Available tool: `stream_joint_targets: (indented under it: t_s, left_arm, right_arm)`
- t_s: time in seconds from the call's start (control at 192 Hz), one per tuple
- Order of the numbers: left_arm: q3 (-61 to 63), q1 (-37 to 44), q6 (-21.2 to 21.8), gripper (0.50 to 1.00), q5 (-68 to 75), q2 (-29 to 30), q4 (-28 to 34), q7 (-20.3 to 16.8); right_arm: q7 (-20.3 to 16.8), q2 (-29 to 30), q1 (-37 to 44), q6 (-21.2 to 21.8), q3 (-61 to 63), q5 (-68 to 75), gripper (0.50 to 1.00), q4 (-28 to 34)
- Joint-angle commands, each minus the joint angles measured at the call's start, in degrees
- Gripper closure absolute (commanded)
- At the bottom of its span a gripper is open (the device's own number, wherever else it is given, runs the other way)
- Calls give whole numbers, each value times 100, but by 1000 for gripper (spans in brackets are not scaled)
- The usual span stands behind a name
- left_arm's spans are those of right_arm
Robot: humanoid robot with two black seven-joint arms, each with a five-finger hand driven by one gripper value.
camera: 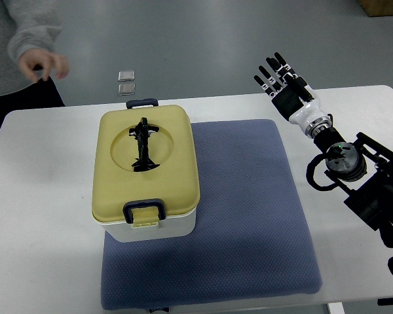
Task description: Open white storage box with right hand
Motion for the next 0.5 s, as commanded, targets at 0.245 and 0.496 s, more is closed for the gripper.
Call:
stream_joint_targets:
  t_s: [0.245,0.496]
  left_arm:
    - [-3,0,-1,500,-3,0,0,0]
    - [-3,0,-1,500,6,0,0,0]
  right_arm:
    - [0,-15,44,-11,-9,-9,576,17]
    - [-132,-297,458,156,-607,-1608,576,61]
